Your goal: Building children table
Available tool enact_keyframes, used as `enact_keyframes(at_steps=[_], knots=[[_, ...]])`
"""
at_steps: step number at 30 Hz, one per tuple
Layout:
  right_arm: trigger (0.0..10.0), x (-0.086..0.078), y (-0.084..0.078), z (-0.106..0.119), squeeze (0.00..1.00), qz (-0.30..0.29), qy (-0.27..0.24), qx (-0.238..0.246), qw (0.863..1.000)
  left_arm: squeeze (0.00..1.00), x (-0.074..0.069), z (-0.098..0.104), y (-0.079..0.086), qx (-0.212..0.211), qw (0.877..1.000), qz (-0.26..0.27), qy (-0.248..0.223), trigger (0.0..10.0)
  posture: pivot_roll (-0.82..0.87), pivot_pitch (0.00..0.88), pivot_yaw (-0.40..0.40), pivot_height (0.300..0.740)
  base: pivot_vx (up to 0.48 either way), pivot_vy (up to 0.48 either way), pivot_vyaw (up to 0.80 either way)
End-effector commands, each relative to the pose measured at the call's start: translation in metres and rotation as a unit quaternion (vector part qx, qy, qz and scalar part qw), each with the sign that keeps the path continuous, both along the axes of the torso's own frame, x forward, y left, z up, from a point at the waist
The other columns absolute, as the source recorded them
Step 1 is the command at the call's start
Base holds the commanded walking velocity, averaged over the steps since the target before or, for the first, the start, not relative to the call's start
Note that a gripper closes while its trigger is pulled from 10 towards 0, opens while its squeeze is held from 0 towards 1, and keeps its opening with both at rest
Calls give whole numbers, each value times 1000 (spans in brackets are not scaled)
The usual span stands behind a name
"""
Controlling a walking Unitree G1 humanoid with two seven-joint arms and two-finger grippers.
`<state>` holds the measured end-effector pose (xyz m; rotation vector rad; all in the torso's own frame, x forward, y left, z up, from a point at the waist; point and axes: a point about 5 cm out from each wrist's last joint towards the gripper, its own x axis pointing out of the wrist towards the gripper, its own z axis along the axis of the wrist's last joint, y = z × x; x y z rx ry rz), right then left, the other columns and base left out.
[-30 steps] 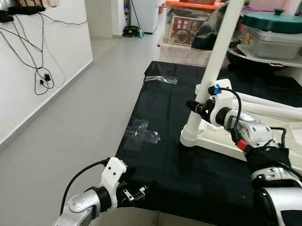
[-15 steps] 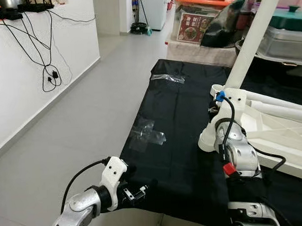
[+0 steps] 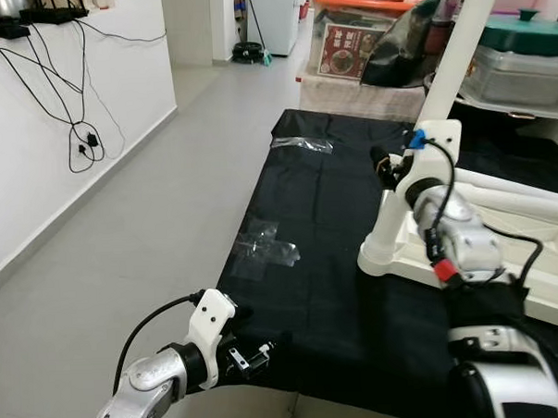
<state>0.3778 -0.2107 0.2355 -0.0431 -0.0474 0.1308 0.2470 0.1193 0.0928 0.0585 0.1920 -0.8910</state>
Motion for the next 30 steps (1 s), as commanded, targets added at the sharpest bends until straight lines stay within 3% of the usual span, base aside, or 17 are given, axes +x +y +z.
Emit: enact_keyframes(at_steps=[1,3,4,5,6,7,8,9,10,15,20,21,22,23,25,27,30], knots=[[10000,0,1,-10,0,56,20,-24,998,0,1,-3,0,3,1000,0,4,10000,19,0,-113,740,0,0,0],[9843,0,-5,-15,0,52,32,-13,998,0,0,-4,-1,4,1000,0,4,10000,19,0,-114,740,0,0,0],[6431,2,-8,-18,0,47,44,3,998,0,0,-4,-1,4,1000,-1,4,10000,20,0,-113,740,0,0,0],[6431,2,-8,-18,0,47,44,3,998,0,0,-4,-1,4,1000,-1,4,10000,20,0,-113,740,0,0,0],[4549,2,-9,-20,0,49,47,2,998,0,-1,-5,-1,4,1000,-1,4,10000,23,0,-113,740,0,0,0],[4353,3,-8,-22,0,57,49,2,997,0,-1,-5,-1,5,1000,-1,5,10000,23,0,-113,740,0,0,0],[1922,3,-6,-23,0,73,52,-2,996,0,-1,-5,-1,5,1000,-1,5,10000,24,0,-113,740,0,0,0],[1922,3,-6,-23,0,73,52,-2,996,0,-1,-5,-1,5,1000,-1,5,10000,24,0,-113,740,0,0,0],[0,3,-4,-25,0,87,59,-9,994,0,0,-5,-1,6,1000,-1,5,10000,25,0,-112,740,0,0,0],[0,3,-2,-26,0,116,60,-14,991,0,1,-4,0,7,1000,-1,3,10000,24,0,-112,740,0,0,0],[0,5,-4,-24,0,103,56,-7,993,0,0,-3,-1,6,1000,-2,4,10000,24,0,-113,740,0,0,0],[0,8,-7,-22,0,46,52,-8,998,0,0,-4,-1,5,1000,-2,4,10000,23,0,-112,740,0,0,0],[0,8,-7,-22,0,46,52,-8,998,0,0,-4,-1,5,1000,-2,4,10000,23,0,-112,740,0,0,0],[0,12,-19,-22,0,-107,45,14,993,0,-1,-4,-1,5,1000,-2,5,10000,18,0,-110,740,0,0,0],[0,12,-19,-22,0,-107,45,14,993,0,-1,-4,-1,5,1000,-2,5,10000,18,0,-110,740,0,0,0],[0,7,-26,-35,0,-232,57,28,971,0,0,-5,-3,5,1000,-2,6,10000,24,0,-111,740,0,0,0],[0,-1,-11,-50,0,-270,66,45,960,0,0,-5,-4,4,1000,0,6,10000,26,0,-112,740,0,0,0]])
